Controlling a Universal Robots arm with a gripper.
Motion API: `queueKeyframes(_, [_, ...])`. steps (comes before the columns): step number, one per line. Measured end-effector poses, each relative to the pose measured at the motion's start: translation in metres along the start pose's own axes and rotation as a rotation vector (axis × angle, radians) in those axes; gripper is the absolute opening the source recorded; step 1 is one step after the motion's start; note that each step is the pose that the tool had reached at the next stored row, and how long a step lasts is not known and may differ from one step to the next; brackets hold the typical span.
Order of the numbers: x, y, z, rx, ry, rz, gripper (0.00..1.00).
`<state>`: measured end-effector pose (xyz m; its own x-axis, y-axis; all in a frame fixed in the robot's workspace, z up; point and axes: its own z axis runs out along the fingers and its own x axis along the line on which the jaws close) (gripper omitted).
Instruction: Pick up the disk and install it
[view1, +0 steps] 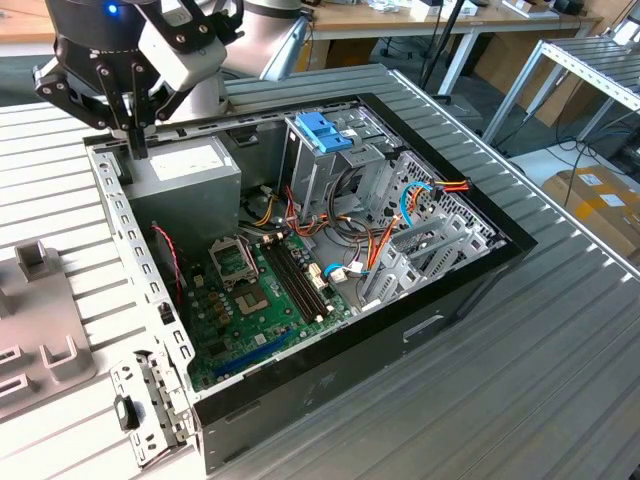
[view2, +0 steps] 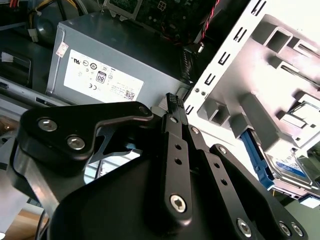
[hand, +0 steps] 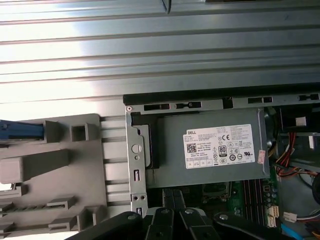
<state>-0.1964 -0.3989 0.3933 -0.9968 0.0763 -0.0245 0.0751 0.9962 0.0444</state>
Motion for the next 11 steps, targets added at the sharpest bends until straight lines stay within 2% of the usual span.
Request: queueKeyframes(11, [0.0052, -0.0004, -0.0001, 0.0, 0.0, 0.0, 0.11])
